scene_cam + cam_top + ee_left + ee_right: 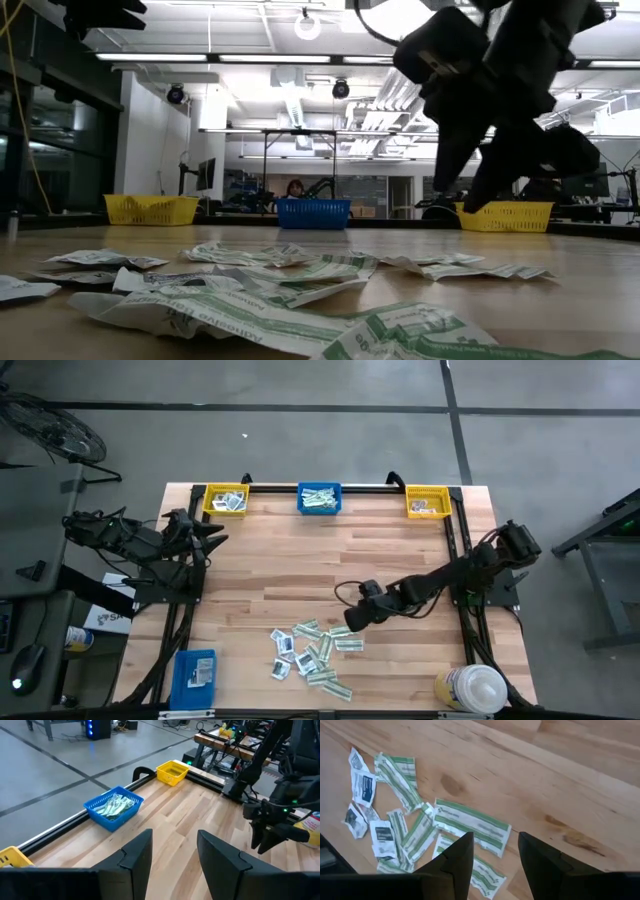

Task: Pick & Place First Aid Supplies
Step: Put the green bandage pack into the top blue bin

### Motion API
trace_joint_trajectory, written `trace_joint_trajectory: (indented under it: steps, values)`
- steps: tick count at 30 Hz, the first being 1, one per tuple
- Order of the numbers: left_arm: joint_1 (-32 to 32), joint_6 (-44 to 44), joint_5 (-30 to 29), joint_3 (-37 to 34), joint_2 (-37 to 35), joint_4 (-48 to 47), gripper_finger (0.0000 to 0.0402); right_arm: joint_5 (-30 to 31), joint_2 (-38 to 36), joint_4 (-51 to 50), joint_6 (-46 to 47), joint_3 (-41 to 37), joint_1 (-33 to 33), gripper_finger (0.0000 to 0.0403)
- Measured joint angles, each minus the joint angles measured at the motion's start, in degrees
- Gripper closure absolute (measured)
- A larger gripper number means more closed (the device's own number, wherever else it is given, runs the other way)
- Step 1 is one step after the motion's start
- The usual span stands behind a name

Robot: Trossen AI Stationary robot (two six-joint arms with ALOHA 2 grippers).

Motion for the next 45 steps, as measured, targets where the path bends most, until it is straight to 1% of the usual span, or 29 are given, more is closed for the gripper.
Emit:
trace_joint_trajectory:
  steps: [5,9,15,24,28,36,40,45]
  values:
    - [-0.01,0.07,3.10,0.00,0.00,-0.19,0.0246,2.87,0.02,-0.24,2.46,-0.02,1.86,0.0254]
    - [-0.01,0.07,4.89,-0.01,0.00,-0.93,0.0246,3.16,1.11,-0.26,4.40,-0.02,3.40,0.0254]
    - [0.00,0.10,7.11,0.01,0.00,-1.11,0.0246,2.10,5.04,1.75,8.12,-0.02,5.12,0.0254]
    - [-0.02,0.22,11.14,0.01,0.00,-1.96,0.0246,0.04,10.23,9.42,8.91,0.14,5.14,0.0254]
    - [-0.02,0.22,13.30,0.00,0.00,-3.26,0.0246,0.39,10.82,9.82,9.29,0.20,5.12,0.0254]
    - [-0.02,0.20,14.61,0.00,0.00,-4.47,0.0246,0.88,10.94,9.09,9.38,0.18,3.97,0.0255]
    - [-0.02,0.20,14.61,0.01,0.00,-4.50,0.0246,-0.66,10.99,8.26,9.80,0.17,3.21,0.0275]
    - [-0.02,0.21,14.59,0.01,0.00,-6.19,0.0246,-0.94,11.04,6.46,12.15,0.09,3.13,0.0324]
